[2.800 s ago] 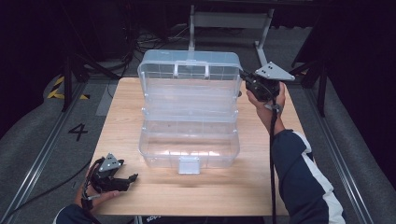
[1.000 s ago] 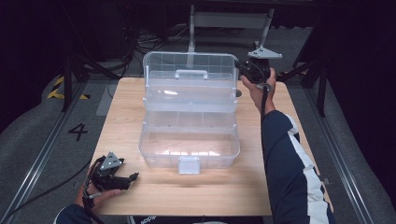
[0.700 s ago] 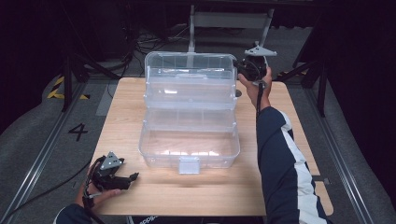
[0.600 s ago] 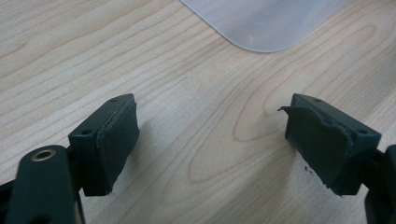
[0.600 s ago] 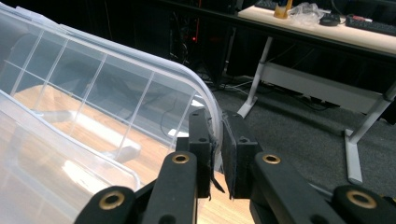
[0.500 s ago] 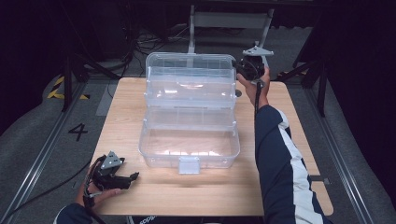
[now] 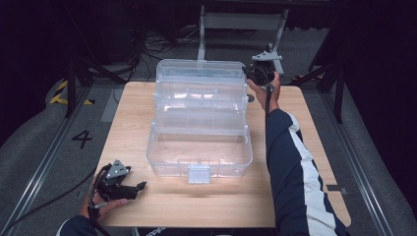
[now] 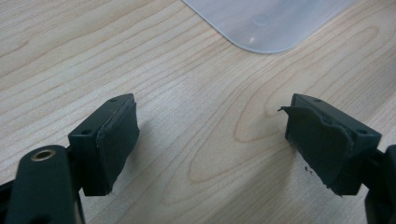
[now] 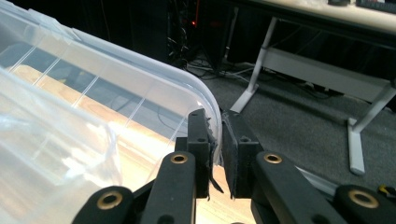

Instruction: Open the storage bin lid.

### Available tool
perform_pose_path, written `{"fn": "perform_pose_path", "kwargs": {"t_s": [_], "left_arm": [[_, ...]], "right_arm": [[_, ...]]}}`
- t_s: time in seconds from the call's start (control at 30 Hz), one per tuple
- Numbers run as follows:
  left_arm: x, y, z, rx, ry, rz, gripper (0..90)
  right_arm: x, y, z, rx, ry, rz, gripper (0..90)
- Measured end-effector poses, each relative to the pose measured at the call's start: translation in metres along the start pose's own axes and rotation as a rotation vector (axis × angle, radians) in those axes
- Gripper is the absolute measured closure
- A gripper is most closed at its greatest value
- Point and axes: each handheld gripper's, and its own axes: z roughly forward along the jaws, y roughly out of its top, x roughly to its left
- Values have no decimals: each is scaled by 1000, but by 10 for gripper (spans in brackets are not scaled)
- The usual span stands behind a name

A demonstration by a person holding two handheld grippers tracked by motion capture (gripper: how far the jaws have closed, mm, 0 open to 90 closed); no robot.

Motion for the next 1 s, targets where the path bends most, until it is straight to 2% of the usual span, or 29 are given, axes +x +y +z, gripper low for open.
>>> {"fn": "perform_pose_path", "kwargs": {"t_s": [0.03, 0.07, 0.13, 0.23, 0.33, 0.4, 0.77, 0.83, 0.87, 1.0], "left_arm": [[0, 0, 0, -1, 0, 0, 178], [0, 0, 0, -1, 1, -1, 178], [0, 0, 0, -1, 1, -3, 178], [-1, -1, 0, -7, 0, -17, 180], [-1, -1, 0, -3, 6, -15, 180], [-1, -1, -1, 2, 6, -14, 180], [-1, -1, -1, -2, 13, -19, 180], [-1, -1, 0, -1, 13, -21, 181], [-1, -1, 0, -2, 13, -26, 181], [-1, -1, 0, -6, 16, -23, 181]], "right_arm": [[0, -3, 3, 3, -3, 7, 843], [-1, -6, 6, 6, -12, 12, 894], [-4, -10, 9, -4, 31, 30, 900], [1, -15, 16, 48, 18, -32, 900], [0, -20, 17, 53, 21, -8, 900], [0, -21, 17, 65, 22, -19, 900], [1, -17, 11, 61, 32, -13, 900], [3, -15, 9, 59, 36, -19, 900], [5, -13, 8, 62, 36, -37, 900], [7, -7, 2, 48, 48, -42, 900]]}}
